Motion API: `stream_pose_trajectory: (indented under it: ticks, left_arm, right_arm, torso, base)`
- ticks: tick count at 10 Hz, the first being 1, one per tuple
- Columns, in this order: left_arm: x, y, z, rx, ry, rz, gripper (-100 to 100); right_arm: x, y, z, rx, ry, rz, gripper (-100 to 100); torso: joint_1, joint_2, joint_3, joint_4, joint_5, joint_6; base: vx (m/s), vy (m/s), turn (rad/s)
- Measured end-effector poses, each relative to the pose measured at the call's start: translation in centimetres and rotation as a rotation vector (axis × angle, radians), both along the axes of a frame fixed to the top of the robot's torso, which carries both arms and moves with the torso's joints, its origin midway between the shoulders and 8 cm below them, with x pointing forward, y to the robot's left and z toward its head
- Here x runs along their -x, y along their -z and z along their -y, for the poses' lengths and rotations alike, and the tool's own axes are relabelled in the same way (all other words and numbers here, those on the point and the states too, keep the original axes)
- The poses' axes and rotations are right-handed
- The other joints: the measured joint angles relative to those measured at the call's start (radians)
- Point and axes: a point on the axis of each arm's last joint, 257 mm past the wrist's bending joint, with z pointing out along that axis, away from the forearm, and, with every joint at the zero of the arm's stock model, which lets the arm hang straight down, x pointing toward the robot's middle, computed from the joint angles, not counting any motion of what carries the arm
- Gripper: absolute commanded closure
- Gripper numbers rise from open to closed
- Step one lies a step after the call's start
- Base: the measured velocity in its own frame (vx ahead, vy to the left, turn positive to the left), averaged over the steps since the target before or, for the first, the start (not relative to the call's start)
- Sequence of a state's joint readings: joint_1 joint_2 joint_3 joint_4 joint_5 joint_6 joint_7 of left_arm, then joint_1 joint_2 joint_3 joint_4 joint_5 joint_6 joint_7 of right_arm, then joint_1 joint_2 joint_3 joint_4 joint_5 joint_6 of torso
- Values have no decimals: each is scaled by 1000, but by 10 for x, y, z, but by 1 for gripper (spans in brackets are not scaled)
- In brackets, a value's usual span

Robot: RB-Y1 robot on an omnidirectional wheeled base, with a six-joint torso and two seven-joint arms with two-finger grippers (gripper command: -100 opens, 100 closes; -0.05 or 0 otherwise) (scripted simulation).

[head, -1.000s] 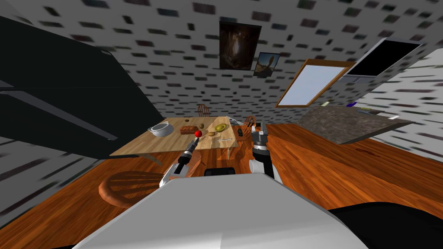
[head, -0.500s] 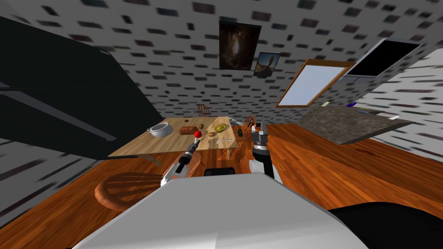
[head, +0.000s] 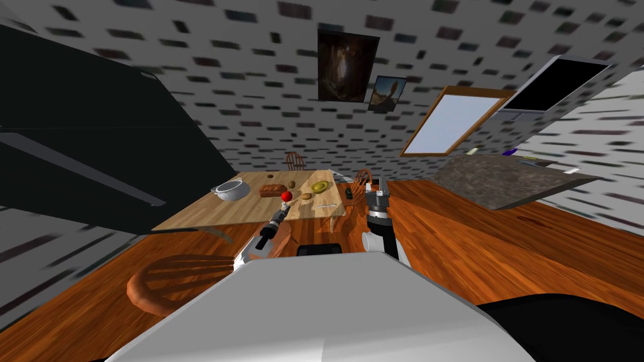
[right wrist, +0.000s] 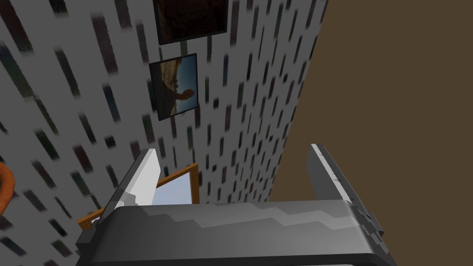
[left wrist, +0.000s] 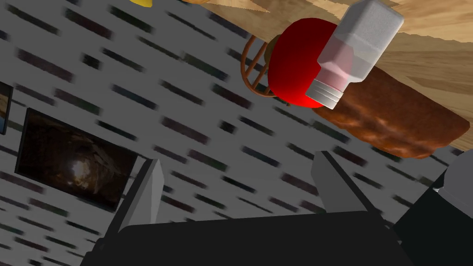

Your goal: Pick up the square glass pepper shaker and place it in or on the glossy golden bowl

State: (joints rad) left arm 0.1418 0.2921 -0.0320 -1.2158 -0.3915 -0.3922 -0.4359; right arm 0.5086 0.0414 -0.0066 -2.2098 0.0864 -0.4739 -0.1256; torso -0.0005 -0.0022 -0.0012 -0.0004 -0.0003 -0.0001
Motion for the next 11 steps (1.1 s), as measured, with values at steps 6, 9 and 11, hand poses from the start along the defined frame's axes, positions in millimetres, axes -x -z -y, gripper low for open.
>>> stream_pose_trajectory:
  ticks: [6,9,11]
  left_arm:
    - [-3,42,-24,-57,-18,-110,-100]
    - [-5,61,-44,-91,-35,-170,-100]
    - [-3,70,-55,-106,-47,-203,-100]
  right_arm:
    - [0,0,0,0,0,0,0]
    - [0,0,0,0,0,0,0]
    - [0,0,0,0,0,0,0]
  torso:
    - [0,0,0,0,0,0]
    - [-1,-1,-1,0,0,0]
    - [0,0,0,0,0,0]
  base:
    - [33,-13,-13]
    - [43,-19,-20]
    - [26,-11,-11]
